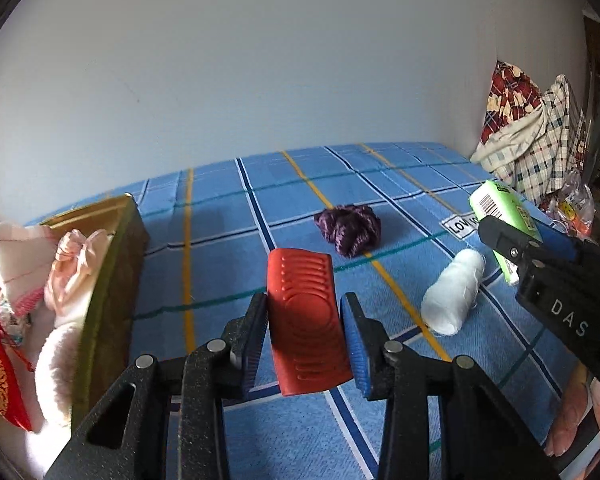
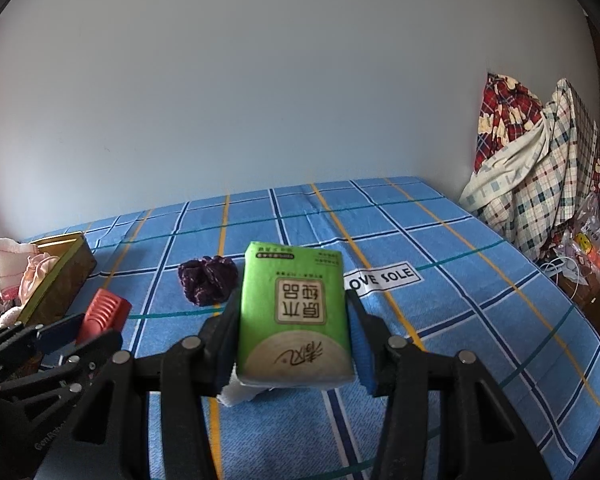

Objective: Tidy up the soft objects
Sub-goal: 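Lift the red comb with the left tool while the right tool lifts the tissue pack, then carry the red comb with the left tool while the right tool carries the tissue pack over the tin, then open both tools to drop the red comb and tissue pack into the tin, then grasp the white rolled towel with the right tool while the left tool moves to the purple scrunchie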

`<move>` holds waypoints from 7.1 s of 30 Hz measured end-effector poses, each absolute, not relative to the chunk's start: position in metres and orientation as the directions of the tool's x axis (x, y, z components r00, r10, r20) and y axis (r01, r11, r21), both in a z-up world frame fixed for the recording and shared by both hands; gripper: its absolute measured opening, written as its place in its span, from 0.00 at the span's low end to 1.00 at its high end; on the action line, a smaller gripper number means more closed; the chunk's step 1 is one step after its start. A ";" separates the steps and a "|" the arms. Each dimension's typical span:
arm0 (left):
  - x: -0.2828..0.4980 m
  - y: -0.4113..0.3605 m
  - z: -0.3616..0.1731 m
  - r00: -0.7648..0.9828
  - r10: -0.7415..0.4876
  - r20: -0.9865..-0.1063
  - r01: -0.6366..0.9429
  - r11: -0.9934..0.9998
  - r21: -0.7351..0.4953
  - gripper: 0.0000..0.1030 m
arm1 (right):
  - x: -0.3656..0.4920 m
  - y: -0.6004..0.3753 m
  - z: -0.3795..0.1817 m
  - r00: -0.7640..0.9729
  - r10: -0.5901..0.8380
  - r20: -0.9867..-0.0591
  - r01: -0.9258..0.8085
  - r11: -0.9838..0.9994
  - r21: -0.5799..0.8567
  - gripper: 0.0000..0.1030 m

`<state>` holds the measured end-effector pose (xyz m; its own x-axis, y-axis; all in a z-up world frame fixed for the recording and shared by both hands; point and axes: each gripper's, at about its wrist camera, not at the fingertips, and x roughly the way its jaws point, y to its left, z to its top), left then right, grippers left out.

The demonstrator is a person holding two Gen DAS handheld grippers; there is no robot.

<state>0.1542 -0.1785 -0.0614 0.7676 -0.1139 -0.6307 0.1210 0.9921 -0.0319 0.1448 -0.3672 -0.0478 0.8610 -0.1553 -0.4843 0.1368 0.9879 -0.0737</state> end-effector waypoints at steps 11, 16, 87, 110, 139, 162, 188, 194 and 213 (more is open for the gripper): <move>0.134 -0.170 -0.049 0.851 -0.049 -0.523 0.058 0.998 0.001 0.39 | 0.134 -0.358 -0.043 0.897 -0.143 -0.418 0.113 0.989 -0.096 0.47; 0.129 -0.165 -0.047 0.869 -0.036 -0.494 0.042 0.999 0.000 0.39 | 0.129 -0.353 -0.040 0.911 -0.132 -0.390 0.102 0.990 -0.096 0.47; 0.066 -0.115 -0.036 0.928 0.030 -0.372 -0.048 0.998 -0.039 0.38 | 0.107 -0.269 -0.048 0.945 0.026 -0.325 -0.066 0.991 -0.114 0.47; 0.058 -0.103 -0.036 0.931 0.055 -0.360 -0.072 0.997 -0.033 0.38 | 0.102 -0.264 -0.047 0.951 0.050 -0.305 -0.089 0.989 -0.114 0.47; 0.051 -0.064 -0.033 0.925 0.096 -0.369 -0.133 0.988 -0.077 0.38 | 0.104 -0.236 -0.054 0.933 0.138 -0.331 -0.183 0.977 -0.107 0.47; 0.046 -0.015 -0.022 0.900 0.159 -0.405 -0.210 0.974 -0.086 0.38 | 0.123 -0.212 -0.051 0.893 0.226 -0.389 -0.276 0.958 -0.075 0.47; 0.126 0.063 -0.026 0.761 0.084 -0.644 -0.195 0.975 -0.104 0.38 | 0.205 -0.102 -0.051 0.776 0.337 -0.534 -0.446 0.891 -0.087 0.48; 0.128 0.066 -0.027 0.755 0.089 -0.649 -0.192 0.977 -0.090 0.42 | 0.215 -0.103 -0.063 0.750 0.349 -0.562 -0.464 0.883 -0.071 0.68; 0.102 -0.034 -0.015 0.810 0.024 -0.586 -0.080 0.994 -0.070 0.75 | 0.136 -0.245 -0.043 0.846 0.211 -0.490 -0.299 0.948 -0.108 0.83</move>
<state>0.1018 -0.0335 -0.0150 0.8098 0.0239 -0.5862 -0.0803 0.9943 -0.0704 0.1364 -0.2453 -0.0429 0.8457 0.2112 -0.4901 -0.2992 0.9481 -0.1077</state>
